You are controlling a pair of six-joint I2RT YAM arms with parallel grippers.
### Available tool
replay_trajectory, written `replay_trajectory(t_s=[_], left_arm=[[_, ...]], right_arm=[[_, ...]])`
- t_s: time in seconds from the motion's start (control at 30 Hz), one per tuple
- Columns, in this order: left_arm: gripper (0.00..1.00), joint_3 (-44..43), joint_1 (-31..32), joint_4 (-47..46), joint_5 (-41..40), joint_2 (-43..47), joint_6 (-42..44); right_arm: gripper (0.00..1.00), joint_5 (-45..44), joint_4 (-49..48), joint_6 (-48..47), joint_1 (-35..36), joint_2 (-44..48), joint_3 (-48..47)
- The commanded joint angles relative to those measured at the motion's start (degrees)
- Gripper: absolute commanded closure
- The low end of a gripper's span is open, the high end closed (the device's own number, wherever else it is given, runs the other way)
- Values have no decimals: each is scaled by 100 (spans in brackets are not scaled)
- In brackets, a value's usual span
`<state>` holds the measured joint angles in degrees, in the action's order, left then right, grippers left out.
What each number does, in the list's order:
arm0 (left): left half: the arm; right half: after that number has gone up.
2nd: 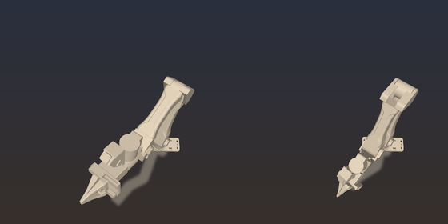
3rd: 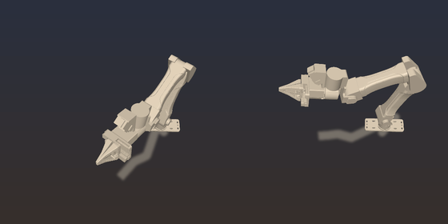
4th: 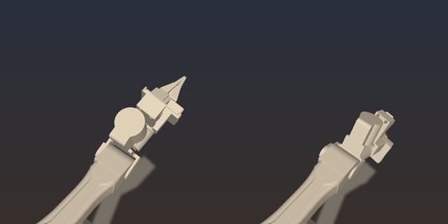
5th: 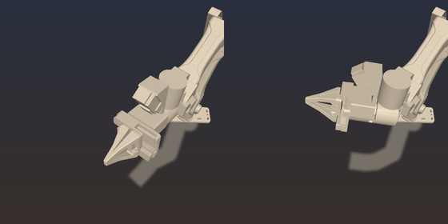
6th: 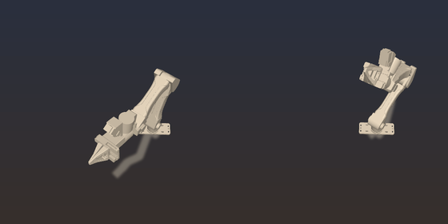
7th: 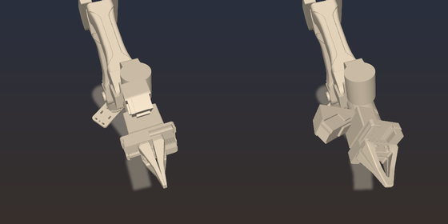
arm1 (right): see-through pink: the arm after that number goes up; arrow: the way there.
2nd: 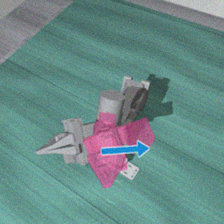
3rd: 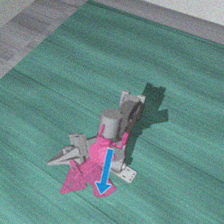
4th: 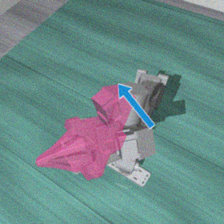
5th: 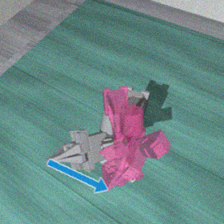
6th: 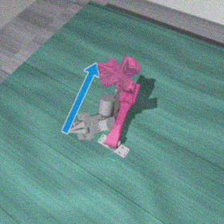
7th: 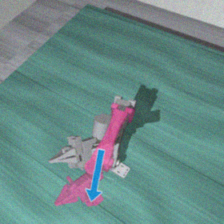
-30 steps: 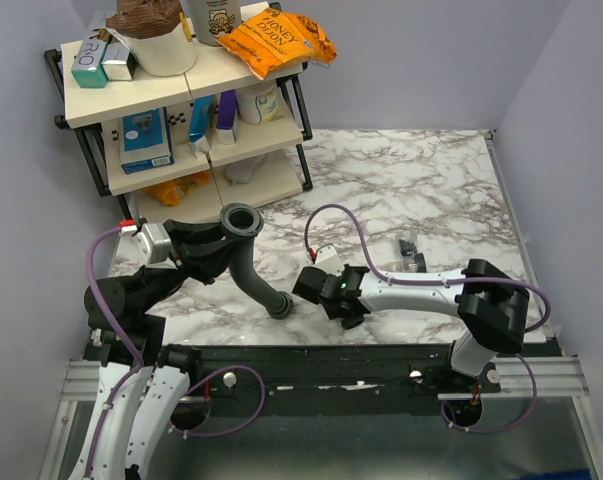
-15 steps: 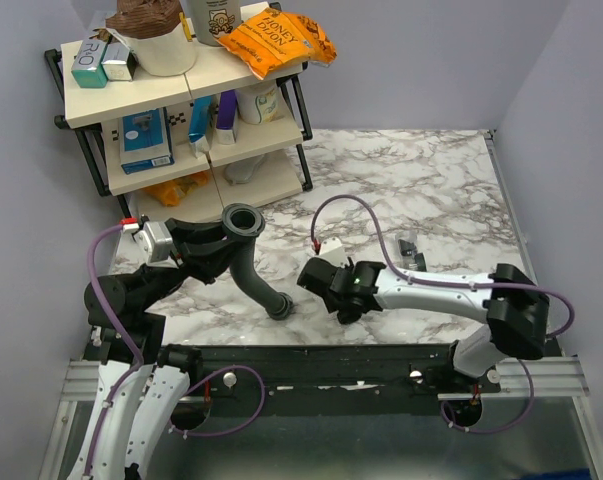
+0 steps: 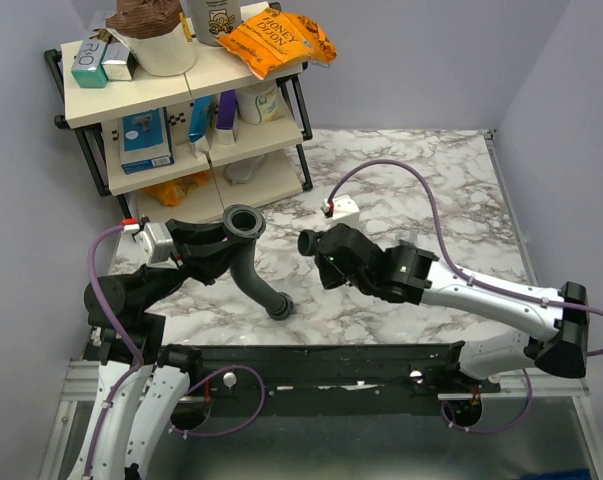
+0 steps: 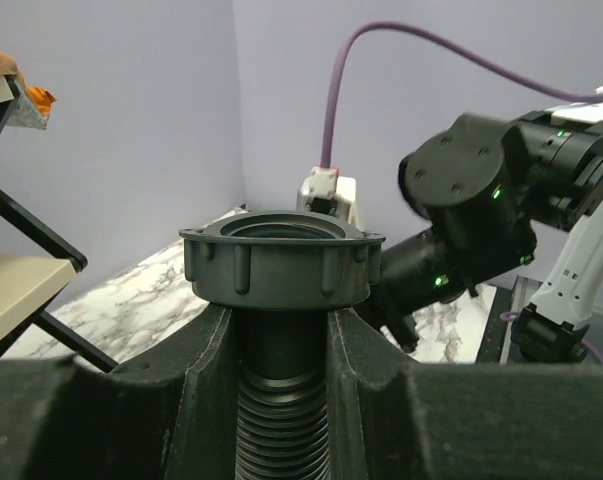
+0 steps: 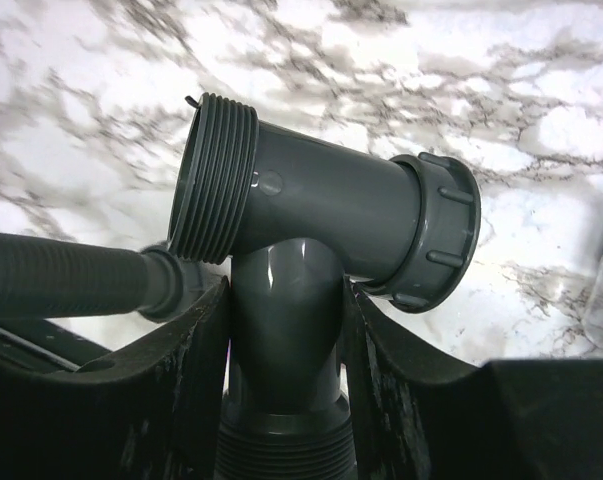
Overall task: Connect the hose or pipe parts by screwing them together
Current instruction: Pick up the adaptor from the center of the board, then place the adaptor at the center of the board.
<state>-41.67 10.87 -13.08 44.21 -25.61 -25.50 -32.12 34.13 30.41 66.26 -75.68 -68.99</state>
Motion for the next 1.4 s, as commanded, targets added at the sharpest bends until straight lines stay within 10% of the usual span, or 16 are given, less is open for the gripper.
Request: replay_trajectory(t_s=[0.0, 0.7, 0.83, 0.93, 1.37], left_arm=[[100, -131, -15, -28, 44, 135, 62], [100, -245, -15, 201, 0, 170, 212], [100, -228, -15, 210, 0, 170, 238], [100, -219, -15, 236, 9, 152, 273], [100, -236, -15, 359, 0, 196, 414]], right_arm=[[99, -251, 498, 367, -25, -544, 403], [99, 109, 401, 1001, -17, -2090, 967], [41, 145, 559, 1063, -17, -2162, 800], [28, 83, 726, 1054, -17, -2030, 633], [20, 232, 1702, 1318, -25, -1802, 289]])
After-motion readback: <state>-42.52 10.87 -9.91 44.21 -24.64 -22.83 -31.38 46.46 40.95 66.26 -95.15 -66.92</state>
